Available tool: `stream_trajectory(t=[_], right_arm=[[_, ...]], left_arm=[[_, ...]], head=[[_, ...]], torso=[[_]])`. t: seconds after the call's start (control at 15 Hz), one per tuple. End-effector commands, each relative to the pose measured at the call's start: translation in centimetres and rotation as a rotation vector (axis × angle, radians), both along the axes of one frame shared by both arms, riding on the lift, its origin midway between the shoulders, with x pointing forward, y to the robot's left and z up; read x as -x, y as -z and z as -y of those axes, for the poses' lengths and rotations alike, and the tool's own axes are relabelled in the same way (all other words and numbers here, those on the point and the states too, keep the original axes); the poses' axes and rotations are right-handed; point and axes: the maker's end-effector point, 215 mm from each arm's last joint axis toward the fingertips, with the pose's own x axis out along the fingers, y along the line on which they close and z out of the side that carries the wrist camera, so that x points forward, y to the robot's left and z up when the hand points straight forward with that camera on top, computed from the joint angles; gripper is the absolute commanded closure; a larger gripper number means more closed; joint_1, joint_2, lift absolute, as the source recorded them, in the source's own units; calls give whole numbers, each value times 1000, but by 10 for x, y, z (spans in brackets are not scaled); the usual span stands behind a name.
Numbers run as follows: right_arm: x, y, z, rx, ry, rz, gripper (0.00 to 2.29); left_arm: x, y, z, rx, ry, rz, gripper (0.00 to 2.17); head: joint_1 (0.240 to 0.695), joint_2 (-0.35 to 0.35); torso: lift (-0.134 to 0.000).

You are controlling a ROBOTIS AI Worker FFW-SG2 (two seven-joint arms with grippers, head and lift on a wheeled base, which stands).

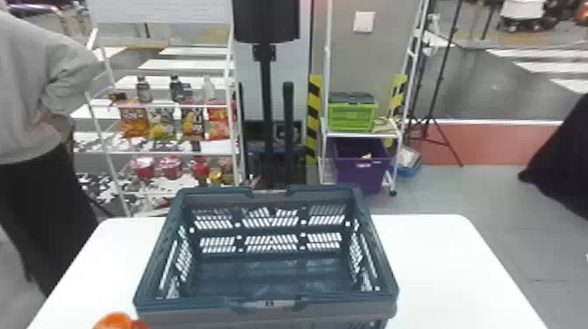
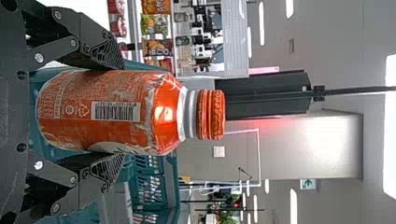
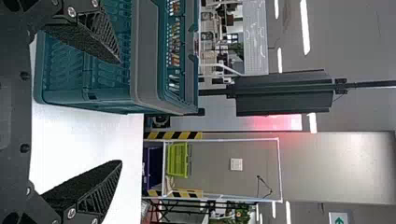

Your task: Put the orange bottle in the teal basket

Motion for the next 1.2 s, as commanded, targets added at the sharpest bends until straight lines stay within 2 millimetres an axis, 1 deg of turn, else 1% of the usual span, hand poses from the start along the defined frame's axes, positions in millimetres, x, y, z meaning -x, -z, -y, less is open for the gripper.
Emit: stream_trajectory(t=[0.0,0.07,0.2,0.27,0.33,0.4,0.47,0.67,0.73,0.8,0.87,0.93,1.07,1.13], right_arm=[[1,5,1,2,2,-8,130],[1,7,3,3,5,-11,130],[1,11,6,9,12,-17,130],[0,11,10,9,19,-18,130],[0,13,13,14,26,-19,130],[1,14,16,16,35,-23,130],[2,15,18,18,39,-25,130],[4,25,19,34,47,-54,130],[4,29,20,38,53,-66,130],[4,34,21,43,61,-79,130],[3,37,21,45,67,-85,130],[4,40,22,48,79,-90,130],[3,43,25,51,103,-93,130],[3,44,27,49,114,-94,130]], left_arm=[[-19,-25,-7,-21,-7,-23,512],[-28,-28,-16,-32,-20,-44,515],[-58,-24,-29,-37,-43,-132,515],[-72,-13,-34,-41,-61,-200,515],[-85,-15,-37,-46,-73,-223,515],[-97,-13,-36,-40,-71,-254,512],[-106,-18,-34,-35,-67,-247,512],[-133,-27,-23,-70,-16,-238,512],[-145,-21,-20,-85,17,-257,512],[-160,-14,-15,-105,51,-272,512],[-176,-3,-11,-126,81,-301,512],[-192,2,-5,-146,115,-311,515],[-231,12,18,-190,216,-335,512],[-248,20,32,-210,271,-354,512]], head=[[499,0],[499,0],[499,0],[499,0],[499,0],[499,0],[499,0],[499,0],[499,0],[499,0],[499,0],[499,0],[499,0],[499,0]], torso=[[0],[0],[0],[0],[0],[0],[0],[0],[0],[0],[0],[0],[0],[0]])
